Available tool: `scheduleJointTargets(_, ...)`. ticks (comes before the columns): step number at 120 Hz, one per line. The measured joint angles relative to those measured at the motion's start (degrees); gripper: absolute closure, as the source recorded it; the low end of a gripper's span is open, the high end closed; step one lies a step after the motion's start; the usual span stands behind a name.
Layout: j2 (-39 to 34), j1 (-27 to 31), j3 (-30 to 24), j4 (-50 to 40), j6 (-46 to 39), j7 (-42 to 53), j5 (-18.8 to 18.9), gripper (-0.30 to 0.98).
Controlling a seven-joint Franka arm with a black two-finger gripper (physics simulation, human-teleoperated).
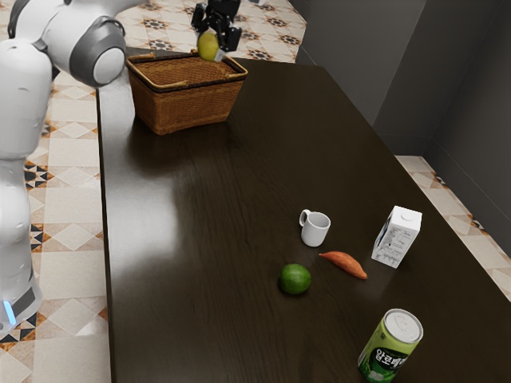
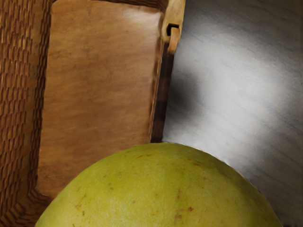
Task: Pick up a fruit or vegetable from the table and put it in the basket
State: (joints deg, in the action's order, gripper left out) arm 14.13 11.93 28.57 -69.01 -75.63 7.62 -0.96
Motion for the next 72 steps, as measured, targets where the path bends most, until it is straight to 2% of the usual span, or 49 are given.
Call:
scheduleJointTargets(30,-3.34,0.00,-0.90,-2.33,-1.48,-0.42,1.04,0.26)
scheduleJointTargets(59,-4.94,7.80,-6.32,-5.03,-1.93,-0.64,2.06,0.26)
scheduleJointTargets(72,-5.02,9.03,-7.71,-5.24,-2.00,-0.68,2.54,0.26)
